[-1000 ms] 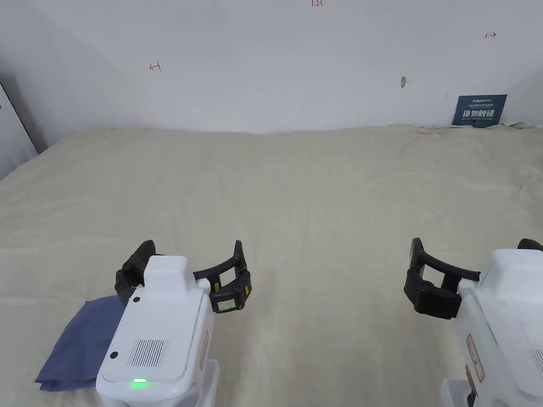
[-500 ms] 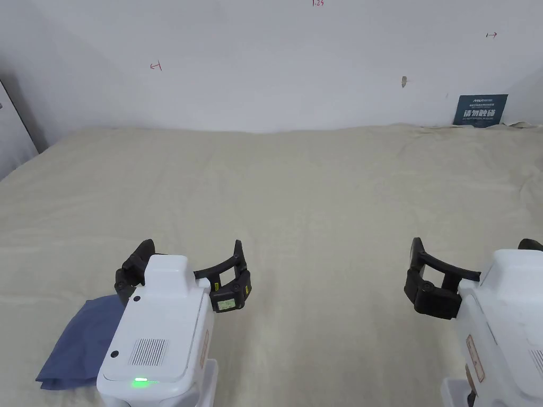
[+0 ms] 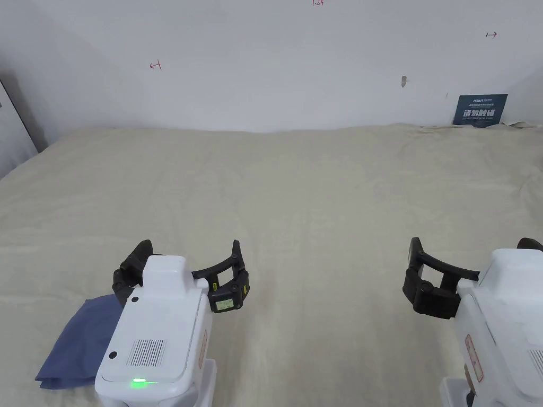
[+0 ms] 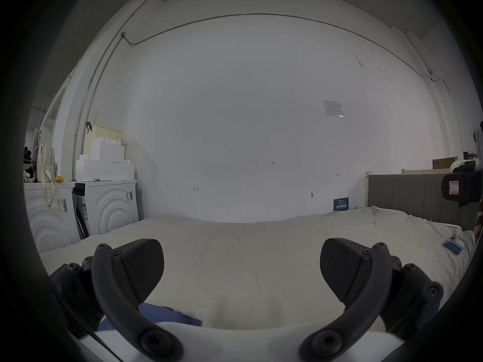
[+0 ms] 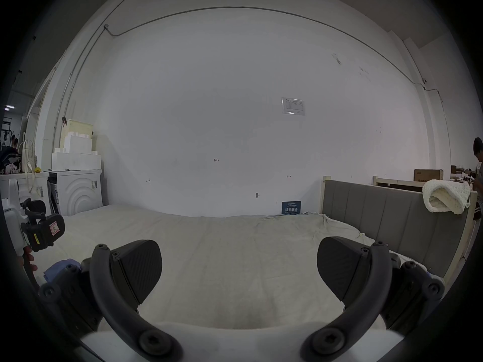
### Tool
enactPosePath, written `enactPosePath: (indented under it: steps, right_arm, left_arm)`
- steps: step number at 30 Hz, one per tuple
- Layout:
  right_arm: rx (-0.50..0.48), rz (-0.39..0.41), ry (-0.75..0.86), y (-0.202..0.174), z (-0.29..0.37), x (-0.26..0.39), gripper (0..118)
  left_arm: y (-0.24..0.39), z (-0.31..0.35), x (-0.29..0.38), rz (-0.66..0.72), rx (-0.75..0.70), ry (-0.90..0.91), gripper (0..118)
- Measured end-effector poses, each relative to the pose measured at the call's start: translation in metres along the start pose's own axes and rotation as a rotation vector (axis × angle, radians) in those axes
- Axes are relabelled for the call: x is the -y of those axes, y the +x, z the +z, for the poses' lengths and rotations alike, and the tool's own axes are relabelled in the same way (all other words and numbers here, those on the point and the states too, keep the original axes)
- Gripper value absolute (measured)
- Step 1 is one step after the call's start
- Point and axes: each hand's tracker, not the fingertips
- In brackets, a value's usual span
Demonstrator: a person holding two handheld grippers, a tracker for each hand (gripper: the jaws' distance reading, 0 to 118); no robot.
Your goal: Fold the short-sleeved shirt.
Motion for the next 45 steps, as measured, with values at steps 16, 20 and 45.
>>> enactPosePath:
  steps: [16,20,45]
  right_arm:
    - [0.002,0.001,0.003,-0.0001,0.0008,-0.0008,118]
    - [0.000,0.001,0.006,-0.0005,0.0009,-0.0014,118]
    - [-0.006,0.004,0.006,-0.0021,0.0020,-0.0020,118]
  left_arm:
    - [-0.0007,0.0013,-0.0001,-0.011,-0.003,0.006,118]
    - [-0.0008,0.0018,0.0004,-0.016,-0.001,0.009,118]
    - [-0.0025,0.0028,0.0015,-0.022,-0.001,0.009,118]
